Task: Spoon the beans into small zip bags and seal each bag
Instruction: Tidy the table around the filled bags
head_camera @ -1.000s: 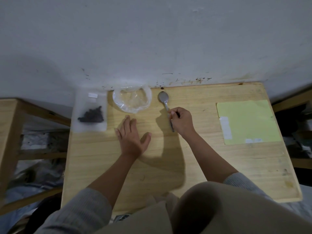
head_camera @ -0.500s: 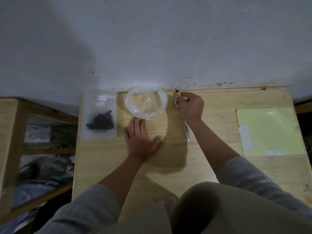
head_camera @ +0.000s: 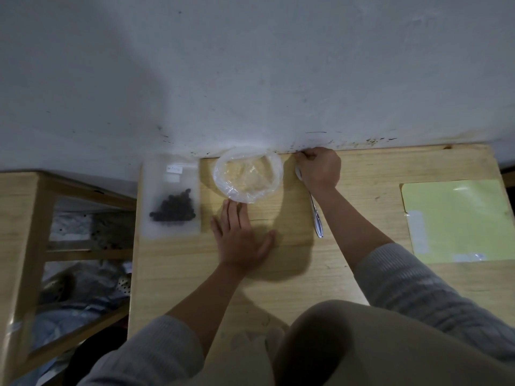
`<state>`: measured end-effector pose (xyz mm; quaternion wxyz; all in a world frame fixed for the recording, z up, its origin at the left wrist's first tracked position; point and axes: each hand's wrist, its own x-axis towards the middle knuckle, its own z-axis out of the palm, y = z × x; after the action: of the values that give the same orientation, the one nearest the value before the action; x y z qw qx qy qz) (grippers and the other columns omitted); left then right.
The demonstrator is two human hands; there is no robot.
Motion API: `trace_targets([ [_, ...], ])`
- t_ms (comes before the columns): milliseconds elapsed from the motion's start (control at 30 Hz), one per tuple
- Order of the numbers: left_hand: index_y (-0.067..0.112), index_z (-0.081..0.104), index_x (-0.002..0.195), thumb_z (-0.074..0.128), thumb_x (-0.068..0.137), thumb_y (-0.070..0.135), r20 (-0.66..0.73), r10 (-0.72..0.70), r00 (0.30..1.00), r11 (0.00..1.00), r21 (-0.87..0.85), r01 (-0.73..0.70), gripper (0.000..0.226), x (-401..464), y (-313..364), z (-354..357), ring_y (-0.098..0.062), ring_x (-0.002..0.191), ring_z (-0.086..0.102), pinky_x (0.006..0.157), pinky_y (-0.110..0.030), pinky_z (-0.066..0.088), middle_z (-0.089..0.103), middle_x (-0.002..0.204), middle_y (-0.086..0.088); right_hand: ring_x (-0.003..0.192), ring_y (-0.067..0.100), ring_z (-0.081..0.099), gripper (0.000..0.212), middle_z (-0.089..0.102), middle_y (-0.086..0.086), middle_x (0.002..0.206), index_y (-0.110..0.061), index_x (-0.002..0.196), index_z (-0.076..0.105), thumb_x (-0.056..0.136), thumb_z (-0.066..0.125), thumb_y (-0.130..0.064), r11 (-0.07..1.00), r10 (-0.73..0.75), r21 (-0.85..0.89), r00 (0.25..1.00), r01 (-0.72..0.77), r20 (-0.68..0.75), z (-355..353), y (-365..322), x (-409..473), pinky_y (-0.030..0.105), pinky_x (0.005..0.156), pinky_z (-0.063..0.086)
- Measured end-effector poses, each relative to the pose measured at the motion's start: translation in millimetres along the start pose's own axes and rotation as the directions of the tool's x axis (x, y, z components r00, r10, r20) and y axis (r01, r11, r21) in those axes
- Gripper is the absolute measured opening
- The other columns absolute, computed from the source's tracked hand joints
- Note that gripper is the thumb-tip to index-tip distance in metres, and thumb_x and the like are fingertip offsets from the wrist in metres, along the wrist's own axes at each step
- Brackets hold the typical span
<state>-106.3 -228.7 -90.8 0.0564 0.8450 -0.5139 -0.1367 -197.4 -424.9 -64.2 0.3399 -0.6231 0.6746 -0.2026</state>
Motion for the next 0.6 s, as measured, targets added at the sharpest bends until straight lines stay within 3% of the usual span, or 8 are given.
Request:
trace_targets([
  [167,0.003,0.039,0.136,0.041,0.077,0.070,0.014,0.009,1.000,1.000,0.002,-0.009,0.089,-1,-1,1,-0.037,0.139,0.027,0.106,-0.065,0.020,0.037,0.144,-0.021,0.059,0.010,0.054,0.018,0.062,-0.003,0.065,-0.005,0.084,0.073,0.085,0.060,-0.017,0.995,-0.075,0.061,0.997,0.076,-0.022,-4,2,-5,0.011,0.054,0.036],
  [300,0.004,0.038,0.137,0.040,0.077,0.068,-0.008,0.000,1.000,1.000,-0.025,0.000,0.088,-1,-2,1,-0.036,0.139,0.027,0.107,-0.064,0.018,0.035,0.146,-0.021,0.050,0.010,0.048,0.016,0.058,0.002,0.057,-0.003,0.076,0.066,0.084,0.057,-0.014,0.979,-0.129,0.153,0.991,0.134,-0.044,-6,8,-19,0.019,0.050,0.038],
  [367,0.005,0.036,0.138,0.041,0.075,0.067,-0.012,-0.006,1.000,0.998,-0.055,0.006,0.088,-1,-2,1,-0.035,0.140,0.024,0.108,-0.063,0.016,0.034,0.147,-0.019,0.046,0.007,0.040,0.017,0.048,-0.003,0.050,-0.006,0.066,0.058,0.082,0.057,-0.010,0.965,-0.117,0.229,0.991,0.128,-0.063,-8,10,-29,0.019,0.047,0.035],
  [433,0.005,0.036,0.138,0.043,0.074,0.065,-0.023,0.003,1.000,0.998,-0.063,-0.005,0.088,-2,-2,2,-0.034,0.139,0.025,0.108,-0.063,0.017,0.035,0.146,-0.019,0.042,0.006,0.033,0.032,0.037,-0.008,0.046,-0.017,0.056,0.045,0.085,0.055,-0.007,0.948,-0.152,0.268,0.985,0.170,-0.087,-11,10,-41,0.018,0.044,0.028],
  [533,0.005,0.035,0.138,0.043,0.075,0.066,-0.033,0.020,0.999,0.998,-0.054,-0.021,0.088,-2,-4,4,-0.034,0.139,0.026,0.108,-0.062,0.017,0.035,0.146,-0.018,0.038,0.004,0.028,0.047,0.030,-0.012,0.044,-0.033,0.055,0.030,0.088,0.048,-0.004,0.937,-0.280,0.193,0.957,0.290,-0.079,-16,10,-56,0.015,0.039,0.022],
  [600,0.006,0.033,0.140,0.040,0.077,0.068,-0.026,0.032,0.999,0.999,-0.044,-0.033,0.089,-2,-6,6,-0.034,0.140,0.023,0.109,-0.061,0.014,0.033,0.148,-0.018,0.040,0.004,0.029,0.044,0.030,-0.010,0.045,-0.029,0.057,0.030,0.090,0.047,-0.005,0.947,-0.306,0.101,0.952,0.306,-0.012,-19,11,-62,0.016,0.040,0.020],
])
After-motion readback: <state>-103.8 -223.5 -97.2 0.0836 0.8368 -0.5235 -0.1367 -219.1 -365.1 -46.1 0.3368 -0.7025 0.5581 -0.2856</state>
